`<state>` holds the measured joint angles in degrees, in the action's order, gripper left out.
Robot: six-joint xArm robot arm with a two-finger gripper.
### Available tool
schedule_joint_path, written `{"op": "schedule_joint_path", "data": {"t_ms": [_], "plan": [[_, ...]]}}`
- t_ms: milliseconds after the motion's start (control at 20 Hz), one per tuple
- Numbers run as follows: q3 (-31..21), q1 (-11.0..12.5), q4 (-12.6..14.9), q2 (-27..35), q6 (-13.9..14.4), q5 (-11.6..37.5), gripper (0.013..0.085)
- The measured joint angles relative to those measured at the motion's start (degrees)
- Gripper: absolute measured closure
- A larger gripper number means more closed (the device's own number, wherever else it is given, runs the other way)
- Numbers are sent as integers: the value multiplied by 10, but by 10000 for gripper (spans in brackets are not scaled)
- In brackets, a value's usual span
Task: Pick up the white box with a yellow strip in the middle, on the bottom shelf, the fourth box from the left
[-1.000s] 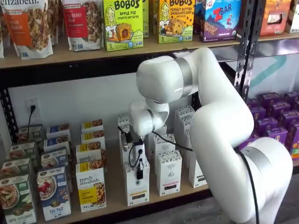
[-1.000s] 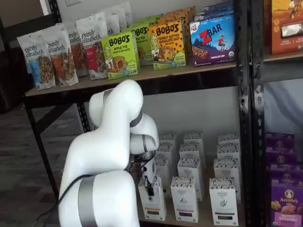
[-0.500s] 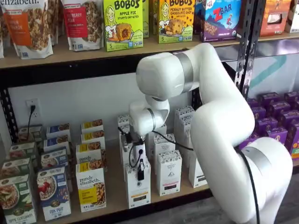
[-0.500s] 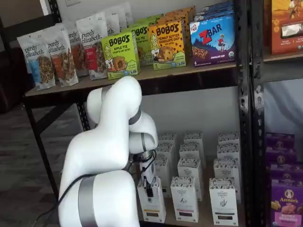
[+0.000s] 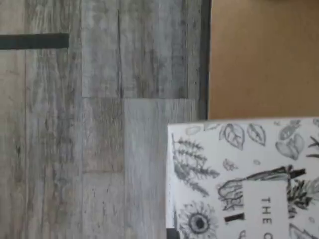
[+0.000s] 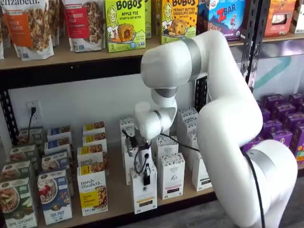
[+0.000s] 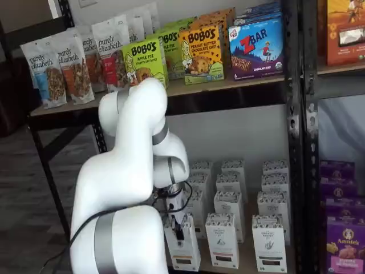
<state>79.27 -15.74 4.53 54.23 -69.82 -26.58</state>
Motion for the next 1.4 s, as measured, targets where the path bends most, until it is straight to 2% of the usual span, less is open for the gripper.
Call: {"op": "schedule_joint_path", "data": {"t_ms": [450, 650, 800, 1150, 1400], "plan": [[-112, -10, 17, -88, 26, 10, 530], [-170, -17, 46, -134, 60, 19, 530], [-208, -25, 54, -169, 76, 19, 530], [-277, -43, 21, -240, 63, 15, 530], [-312, -54, -20, -291, 37, 5, 530]]}}
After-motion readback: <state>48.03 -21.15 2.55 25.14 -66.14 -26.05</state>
